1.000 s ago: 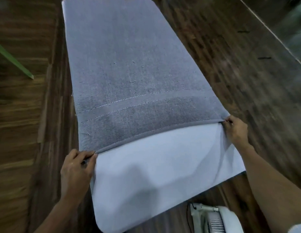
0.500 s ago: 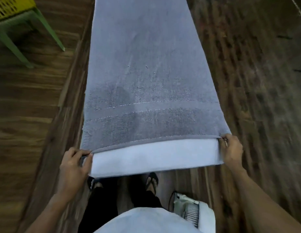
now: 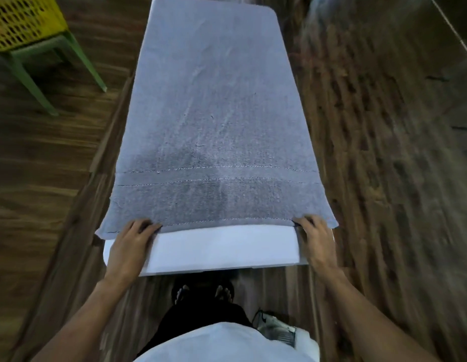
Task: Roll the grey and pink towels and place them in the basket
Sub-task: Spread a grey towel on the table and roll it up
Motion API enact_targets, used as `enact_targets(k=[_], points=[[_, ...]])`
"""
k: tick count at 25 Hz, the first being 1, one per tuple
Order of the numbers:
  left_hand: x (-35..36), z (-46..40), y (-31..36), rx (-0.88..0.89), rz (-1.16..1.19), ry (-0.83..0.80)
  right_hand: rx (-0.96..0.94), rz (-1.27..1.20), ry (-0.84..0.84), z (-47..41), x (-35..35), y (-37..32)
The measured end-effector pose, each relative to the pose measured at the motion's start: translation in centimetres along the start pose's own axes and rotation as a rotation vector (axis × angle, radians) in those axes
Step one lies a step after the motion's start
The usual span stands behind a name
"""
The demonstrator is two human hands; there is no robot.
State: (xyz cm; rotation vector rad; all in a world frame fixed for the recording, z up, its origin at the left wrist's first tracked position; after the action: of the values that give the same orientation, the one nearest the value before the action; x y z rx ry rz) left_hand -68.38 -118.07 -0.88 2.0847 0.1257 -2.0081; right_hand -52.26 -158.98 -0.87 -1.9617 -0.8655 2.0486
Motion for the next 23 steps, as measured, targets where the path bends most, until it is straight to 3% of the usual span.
enact_targets(k=[7, 11, 15, 19, 23], points=[[0.2, 1.7, -1.4, -0.031, -0.004, -0.124, 0.046, -0.066, -0.066, 2.3, -0.1, 1.2], [-0.6, 2.1, -4.1, -0.168, 0.023, -0.122, 0.12, -0.051, -0.042, 1.8, -1.1, 2.5], [-1.2, 1.9, -4.4, -0.131, 0.041, -0.12, 0.198, -0.141, -0.099, 1.5, -1.4, 3.8], [-1.1, 1.1, -5.3, 0.03, 0.075, -0.225, 0.196, -0.201, -0.202, 0.8, -2.6, 4.3], [-1.6, -1.5, -7.5, -0.054, 0.227, -0.239, 0.284, -0.186, -0.279, -1.9, -3.0, 4.7]])
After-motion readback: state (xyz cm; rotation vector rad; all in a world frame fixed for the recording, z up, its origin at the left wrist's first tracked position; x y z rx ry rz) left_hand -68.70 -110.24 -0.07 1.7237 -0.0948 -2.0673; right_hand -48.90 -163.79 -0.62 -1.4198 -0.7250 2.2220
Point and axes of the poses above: each hand's wrist, its own z-axis away from the middle knuckle, its own x-axis out of the palm, y = z × x, the point moved 9 cm from there along -z, towards the middle knuckle, and after that the axes turned 14 degrees about -z, right-handed, at the moved point
